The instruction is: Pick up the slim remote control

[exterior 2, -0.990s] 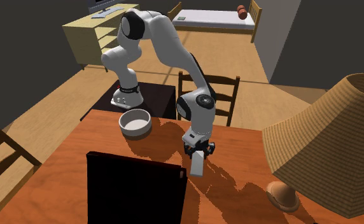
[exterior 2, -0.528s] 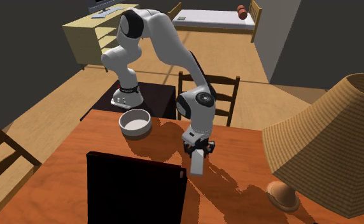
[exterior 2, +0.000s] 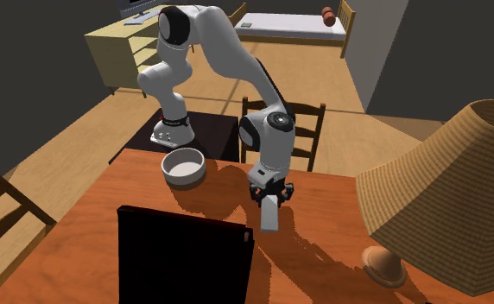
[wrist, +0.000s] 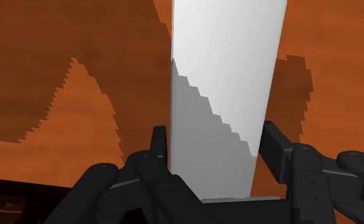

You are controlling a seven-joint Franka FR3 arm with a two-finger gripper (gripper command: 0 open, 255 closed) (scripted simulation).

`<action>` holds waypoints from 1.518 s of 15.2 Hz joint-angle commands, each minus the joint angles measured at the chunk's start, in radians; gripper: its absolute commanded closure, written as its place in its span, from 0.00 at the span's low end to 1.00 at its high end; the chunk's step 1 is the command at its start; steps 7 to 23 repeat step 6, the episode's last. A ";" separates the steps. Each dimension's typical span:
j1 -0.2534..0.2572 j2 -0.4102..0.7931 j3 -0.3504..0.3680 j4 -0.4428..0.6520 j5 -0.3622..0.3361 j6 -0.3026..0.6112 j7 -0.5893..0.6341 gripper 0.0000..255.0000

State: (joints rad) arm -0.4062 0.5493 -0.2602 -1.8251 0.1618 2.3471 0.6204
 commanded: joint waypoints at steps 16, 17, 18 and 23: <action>0.008 -0.048 -0.010 0.001 -0.015 -0.048 0.009 1.00; 0.008 -0.048 -0.010 0.001 -0.015 -0.048 0.009 1.00; 0.008 -0.048 -0.010 0.001 -0.015 -0.048 0.009 1.00; 0.008 -0.048 -0.010 0.001 -0.015 -0.048 0.009 1.00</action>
